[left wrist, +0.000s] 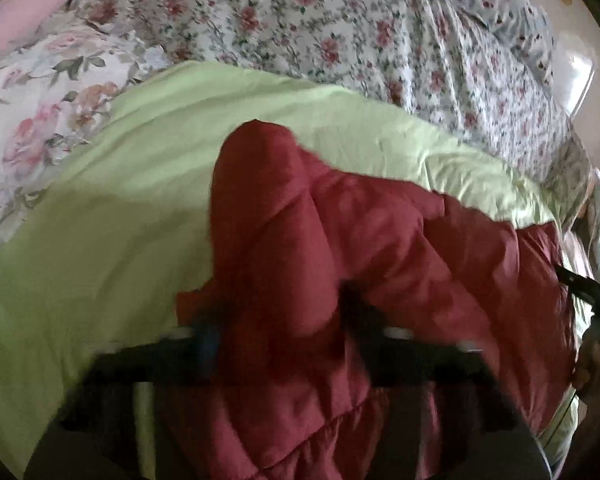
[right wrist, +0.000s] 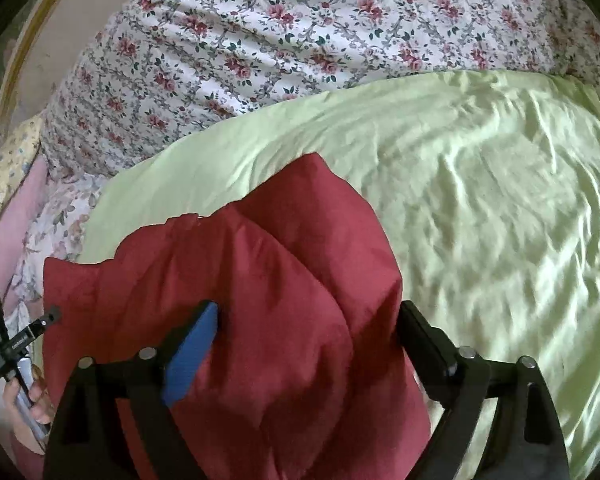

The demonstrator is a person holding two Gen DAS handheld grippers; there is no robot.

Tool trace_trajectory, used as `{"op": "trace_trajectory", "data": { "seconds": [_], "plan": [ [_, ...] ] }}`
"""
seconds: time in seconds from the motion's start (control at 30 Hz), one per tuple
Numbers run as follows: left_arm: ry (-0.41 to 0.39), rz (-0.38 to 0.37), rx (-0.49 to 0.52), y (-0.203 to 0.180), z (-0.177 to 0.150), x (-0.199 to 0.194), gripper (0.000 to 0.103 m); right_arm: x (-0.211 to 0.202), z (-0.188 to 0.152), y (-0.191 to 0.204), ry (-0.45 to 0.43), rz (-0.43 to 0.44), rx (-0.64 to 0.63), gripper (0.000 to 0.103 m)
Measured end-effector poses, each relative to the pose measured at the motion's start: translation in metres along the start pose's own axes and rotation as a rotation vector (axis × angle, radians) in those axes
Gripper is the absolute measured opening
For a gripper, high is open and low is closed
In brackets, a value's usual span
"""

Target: Fold large clothes

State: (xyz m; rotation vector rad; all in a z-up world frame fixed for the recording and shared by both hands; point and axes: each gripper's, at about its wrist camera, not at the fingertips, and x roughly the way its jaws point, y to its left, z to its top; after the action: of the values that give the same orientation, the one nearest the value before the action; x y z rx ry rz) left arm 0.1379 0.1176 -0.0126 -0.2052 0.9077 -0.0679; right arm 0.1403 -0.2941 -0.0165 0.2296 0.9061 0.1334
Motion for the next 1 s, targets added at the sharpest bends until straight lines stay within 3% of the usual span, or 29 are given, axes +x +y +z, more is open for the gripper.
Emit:
{"op": "trace_trajectory", "data": {
  "seconds": [0.03,0.07,0.13,0.4,0.67,0.87,1.0],
  "plan": [
    [-0.004,0.003,0.005,-0.001,0.0,0.0,0.028,0.0,-0.001,0.002,0.005,-0.013,-0.007,0.04],
    [-0.011,0.001,0.008,-0.001,0.0,-0.002,0.02,-0.001,-0.002,0.004,0.003,-0.01,-0.008,0.025],
    [-0.025,-0.009,0.008,-0.002,0.002,-0.007,0.016,-0.009,-0.003,0.009,-0.032,-0.012,-0.028,0.018],
    [-0.065,-0.03,-0.025,-0.006,0.038,0.001,0.013,-0.015,0.016,0.002,-0.133,-0.027,0.03,0.014],
    [-0.006,-0.033,-0.09,0.01,0.045,0.046,0.013,0.027,0.025,-0.014,-0.074,-0.039,0.09,0.014],
    [0.004,-0.046,-0.105,0.014,0.04,0.054,0.013,0.033,0.024,-0.016,-0.063,-0.035,0.095,0.015],
    [0.0,-0.075,-0.136,0.02,0.041,0.049,0.019,0.034,0.024,-0.016,-0.063,-0.041,0.096,0.015]
  ]
}}
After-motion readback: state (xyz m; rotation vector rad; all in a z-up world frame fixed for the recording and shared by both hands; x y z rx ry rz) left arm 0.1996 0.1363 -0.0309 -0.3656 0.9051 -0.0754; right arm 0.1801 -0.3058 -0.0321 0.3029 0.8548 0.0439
